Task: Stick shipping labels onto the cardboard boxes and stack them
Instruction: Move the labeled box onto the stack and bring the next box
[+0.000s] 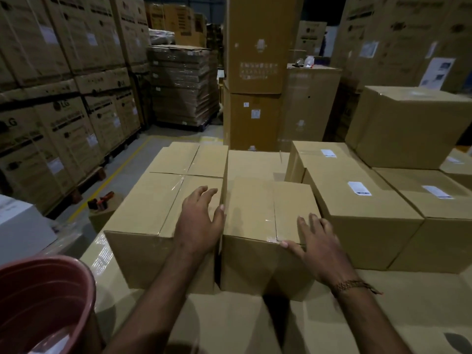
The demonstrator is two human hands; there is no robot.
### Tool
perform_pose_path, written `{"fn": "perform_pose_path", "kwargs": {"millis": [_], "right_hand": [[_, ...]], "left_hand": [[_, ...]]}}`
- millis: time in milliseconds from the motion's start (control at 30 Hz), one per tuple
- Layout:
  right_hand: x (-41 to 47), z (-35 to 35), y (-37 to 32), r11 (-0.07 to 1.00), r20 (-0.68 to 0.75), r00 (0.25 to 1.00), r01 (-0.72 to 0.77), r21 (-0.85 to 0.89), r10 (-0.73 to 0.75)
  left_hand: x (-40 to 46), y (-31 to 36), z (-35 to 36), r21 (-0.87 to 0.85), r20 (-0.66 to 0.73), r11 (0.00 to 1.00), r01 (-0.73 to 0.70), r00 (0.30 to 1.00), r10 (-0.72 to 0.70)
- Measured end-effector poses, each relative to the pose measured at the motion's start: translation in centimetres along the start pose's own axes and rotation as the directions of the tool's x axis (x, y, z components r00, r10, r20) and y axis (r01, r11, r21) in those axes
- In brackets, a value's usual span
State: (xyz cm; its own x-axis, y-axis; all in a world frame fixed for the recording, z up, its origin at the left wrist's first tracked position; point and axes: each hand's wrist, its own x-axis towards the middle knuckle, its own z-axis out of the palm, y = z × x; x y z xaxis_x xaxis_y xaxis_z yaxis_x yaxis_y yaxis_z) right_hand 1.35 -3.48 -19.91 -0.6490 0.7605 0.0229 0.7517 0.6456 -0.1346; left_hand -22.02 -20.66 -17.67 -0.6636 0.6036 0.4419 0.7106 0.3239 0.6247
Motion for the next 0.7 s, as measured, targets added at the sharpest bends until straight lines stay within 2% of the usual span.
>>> {"fn": "perform_pose_path", "kwargs": {"millis": [200, 700], "right_hand": [[4.7, 0.1, -0.2, 1.000, 0.004, 1.000, 0.002, -0.025, -0.002], [17.9, 0.5, 0.1, 0.999, 0.026, 0.999, 0.025, -0.033, -0.024]], "left_hand": [[5.3, -1.8, 2.0, 0.090, 0.141, 0.995, 0.045, 0.988, -0.057], [15.7, -4.8, 6.3, 0.215, 0.347, 0.977, 0.010, 0.934, -0.086]]}}
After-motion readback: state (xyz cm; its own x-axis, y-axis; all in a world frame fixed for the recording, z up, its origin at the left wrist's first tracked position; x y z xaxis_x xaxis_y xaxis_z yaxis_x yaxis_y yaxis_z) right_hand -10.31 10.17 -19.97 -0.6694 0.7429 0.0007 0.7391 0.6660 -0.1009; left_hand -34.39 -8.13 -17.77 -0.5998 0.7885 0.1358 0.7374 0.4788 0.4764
